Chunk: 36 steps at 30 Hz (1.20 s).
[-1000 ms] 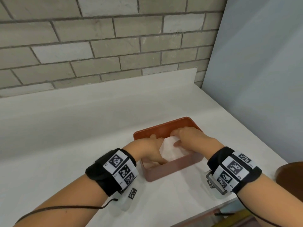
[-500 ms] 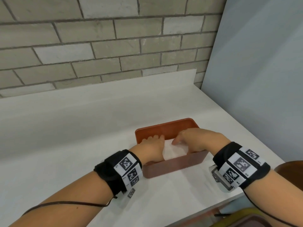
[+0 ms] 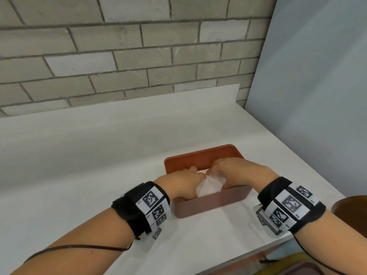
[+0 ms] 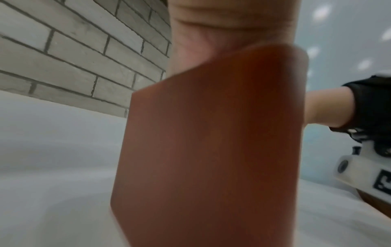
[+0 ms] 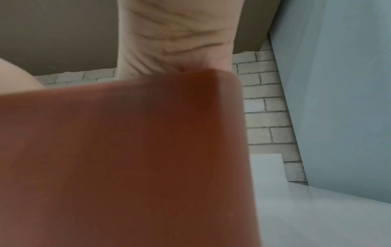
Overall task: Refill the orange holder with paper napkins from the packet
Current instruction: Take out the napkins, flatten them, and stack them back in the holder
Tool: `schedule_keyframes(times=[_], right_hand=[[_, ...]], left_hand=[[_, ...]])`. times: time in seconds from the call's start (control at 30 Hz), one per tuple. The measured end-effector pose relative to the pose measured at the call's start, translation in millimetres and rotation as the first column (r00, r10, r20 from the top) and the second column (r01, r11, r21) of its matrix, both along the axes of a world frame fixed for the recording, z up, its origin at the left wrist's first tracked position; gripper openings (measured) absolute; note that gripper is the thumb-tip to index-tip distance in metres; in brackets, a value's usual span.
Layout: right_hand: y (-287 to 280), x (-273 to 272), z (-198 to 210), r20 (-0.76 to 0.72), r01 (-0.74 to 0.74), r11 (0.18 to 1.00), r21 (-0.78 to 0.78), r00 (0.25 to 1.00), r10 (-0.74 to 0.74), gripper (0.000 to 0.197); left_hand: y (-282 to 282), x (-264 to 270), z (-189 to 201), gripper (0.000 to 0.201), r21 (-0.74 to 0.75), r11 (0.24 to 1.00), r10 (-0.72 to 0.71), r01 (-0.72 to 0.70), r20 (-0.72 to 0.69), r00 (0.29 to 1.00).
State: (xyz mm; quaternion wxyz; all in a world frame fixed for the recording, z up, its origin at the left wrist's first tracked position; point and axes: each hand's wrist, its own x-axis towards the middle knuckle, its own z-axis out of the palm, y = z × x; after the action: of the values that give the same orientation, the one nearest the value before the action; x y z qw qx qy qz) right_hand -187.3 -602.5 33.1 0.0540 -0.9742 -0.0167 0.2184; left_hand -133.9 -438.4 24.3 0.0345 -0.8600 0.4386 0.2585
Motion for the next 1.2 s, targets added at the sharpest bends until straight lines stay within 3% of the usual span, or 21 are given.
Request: schedule_keyframes(times=[0.1, 0.17, 0.27, 0.43, 0.6, 0.7, 0.83, 0.97, 1.1, 1.2], right_hand=[[-2, -8, 2, 0.185, 0.07, 0.988, 0.14, 0.978, -0.095, 0.039], [-1, -18, 3, 0.332, 0.042, 0.958, 0.283, 0.933, -0.139, 0.023], [5, -37, -2, 0.452, 0.038, 0.912, 0.408, 0.86, -0.238, 0.03], [15, -43, -6, 0.472, 0.121, 0.929, 0.35, 0.834, -0.286, 0.041], [14, -35, -13, 0.405, 0.209, 0.936, 0.283, 0.858, -0.314, 0.05], [14, -36, -12, 0.468, 0.151, 0.933, 0.327, 0.832, -0.299, 0.049], [19, -54, -6, 0.715, 0.012, 0.914, 0.405, 0.619, -0.325, 0.041], [38, -97, 7, 0.765, -0.019, 0.837, 0.548, 0.416, -0.491, 0.028], [67, -156, 3, 0.687, 0.06, 0.747, 0.662, 0.35, -0.637, 0.021], [87, -207, -10, 0.597, 0.212, 0.68, 0.702, 0.347, -0.723, 0.02]], left_hand=[[6, 0, 12, 0.048, -0.174, 0.985, 0.015, -0.009, 0.031, 0.999], [16, 0, 16, 0.042, -0.24, 0.97, 0.041, -0.018, 0.09, 0.995], [35, -5, 13, 0.033, -0.241, 0.97, 0.05, -0.013, 0.15, 0.987], [52, -11, 7, 0.03, -0.345, 0.939, 0.084, -0.015, 0.188, 0.979], [53, -13, 11, 0.029, -0.259, 0.966, 0.072, -0.024, 0.175, 0.982], [54, -12, 12, 0.026, -0.291, 0.955, 0.099, -0.057, 0.129, 0.987], [57, -19, 23, 0.02, -0.544, 0.832, 0.17, -0.107, 0.066, 0.983], [71, -33, 37, 0.015, -0.757, 0.644, 0.169, -0.114, -0.005, 0.986], [87, -57, 47, 0.015, -0.856, 0.497, 0.098, -0.143, -0.108, 0.989], [101, -82, 47, 0.016, -0.88, 0.454, 0.013, -0.136, -0.146, 0.989]])
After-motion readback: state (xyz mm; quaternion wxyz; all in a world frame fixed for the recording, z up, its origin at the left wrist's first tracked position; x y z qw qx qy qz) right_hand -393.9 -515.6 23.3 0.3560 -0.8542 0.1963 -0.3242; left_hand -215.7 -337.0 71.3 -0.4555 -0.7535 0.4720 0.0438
